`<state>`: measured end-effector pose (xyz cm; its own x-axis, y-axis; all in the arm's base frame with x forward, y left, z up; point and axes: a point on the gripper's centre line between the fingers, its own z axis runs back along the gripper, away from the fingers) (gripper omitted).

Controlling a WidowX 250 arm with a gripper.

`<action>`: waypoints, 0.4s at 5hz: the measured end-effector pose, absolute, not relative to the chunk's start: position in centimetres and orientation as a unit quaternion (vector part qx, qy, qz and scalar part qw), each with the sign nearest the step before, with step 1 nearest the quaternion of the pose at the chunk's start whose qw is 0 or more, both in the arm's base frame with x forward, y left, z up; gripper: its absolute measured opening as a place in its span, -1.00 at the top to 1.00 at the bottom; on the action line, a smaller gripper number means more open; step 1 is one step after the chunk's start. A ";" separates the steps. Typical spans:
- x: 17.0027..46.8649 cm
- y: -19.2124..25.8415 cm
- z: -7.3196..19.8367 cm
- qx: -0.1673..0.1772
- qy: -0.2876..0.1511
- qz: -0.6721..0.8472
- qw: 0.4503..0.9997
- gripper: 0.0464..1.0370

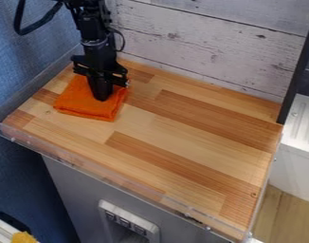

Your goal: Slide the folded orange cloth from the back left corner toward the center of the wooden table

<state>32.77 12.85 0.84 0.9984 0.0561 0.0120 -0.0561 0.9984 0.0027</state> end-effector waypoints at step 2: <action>32.2 11.0 0.7 -0.001 -0.003 0.015 1.000 0.97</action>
<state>32.21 10.96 0.74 0.9995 0.0305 0.0055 -0.0305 0.9995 -0.0021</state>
